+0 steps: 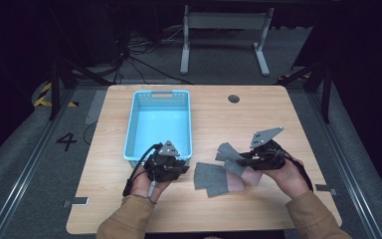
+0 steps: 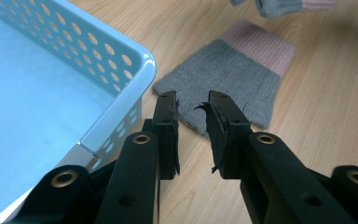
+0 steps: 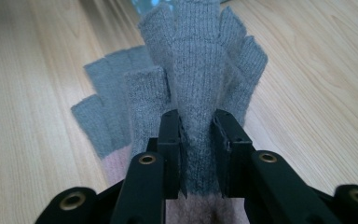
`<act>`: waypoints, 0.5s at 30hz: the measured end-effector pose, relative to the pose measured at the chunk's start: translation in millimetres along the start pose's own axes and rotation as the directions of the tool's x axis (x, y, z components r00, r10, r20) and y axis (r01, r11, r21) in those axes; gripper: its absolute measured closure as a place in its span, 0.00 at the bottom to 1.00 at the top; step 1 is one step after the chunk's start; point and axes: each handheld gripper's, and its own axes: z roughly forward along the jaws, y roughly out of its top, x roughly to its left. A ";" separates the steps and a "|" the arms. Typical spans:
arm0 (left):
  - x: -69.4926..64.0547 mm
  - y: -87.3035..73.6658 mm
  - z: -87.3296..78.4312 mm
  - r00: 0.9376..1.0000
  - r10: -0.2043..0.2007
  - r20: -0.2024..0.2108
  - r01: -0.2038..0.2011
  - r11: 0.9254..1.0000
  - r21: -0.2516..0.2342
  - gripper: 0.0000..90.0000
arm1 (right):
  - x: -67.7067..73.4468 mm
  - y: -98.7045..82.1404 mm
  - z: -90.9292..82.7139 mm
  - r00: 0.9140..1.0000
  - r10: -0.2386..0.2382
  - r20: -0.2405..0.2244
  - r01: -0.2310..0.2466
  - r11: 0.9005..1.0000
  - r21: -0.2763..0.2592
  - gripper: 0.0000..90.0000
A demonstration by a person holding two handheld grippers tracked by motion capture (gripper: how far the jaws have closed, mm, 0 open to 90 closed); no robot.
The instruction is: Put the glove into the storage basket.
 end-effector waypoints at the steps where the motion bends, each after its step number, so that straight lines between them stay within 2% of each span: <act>1: -0.4 0.2 0.1 1.000 -0.003 0.002 0.003 1.000 -0.001 0.82 | 3.1 1.8 2.8 1.000 -0.014 -0.007 0.014 1.000 0.001 0.83; 7: -0.5 -0.4 0.1 1.000 -0.013 0.020 0.013 1.000 -0.004 0.81 | 8.9 5.4 11.5 0.999 -0.037 -0.031 0.037 0.999 0.009 0.83; 13: 0.1 -0.9 -0.3 0.999 -0.019 0.040 0.019 1.000 -0.002 0.80 | 16.5 9.3 21.9 0.994 -0.090 -0.064 0.092 0.996 0.023 0.83; 15: -0.2 -1.3 -0.1 0.999 -0.018 0.047 0.018 1.000 0.001 0.81 | 18.2 10.2 24.5 0.993 -0.093 -0.072 0.095 0.995 0.024 0.83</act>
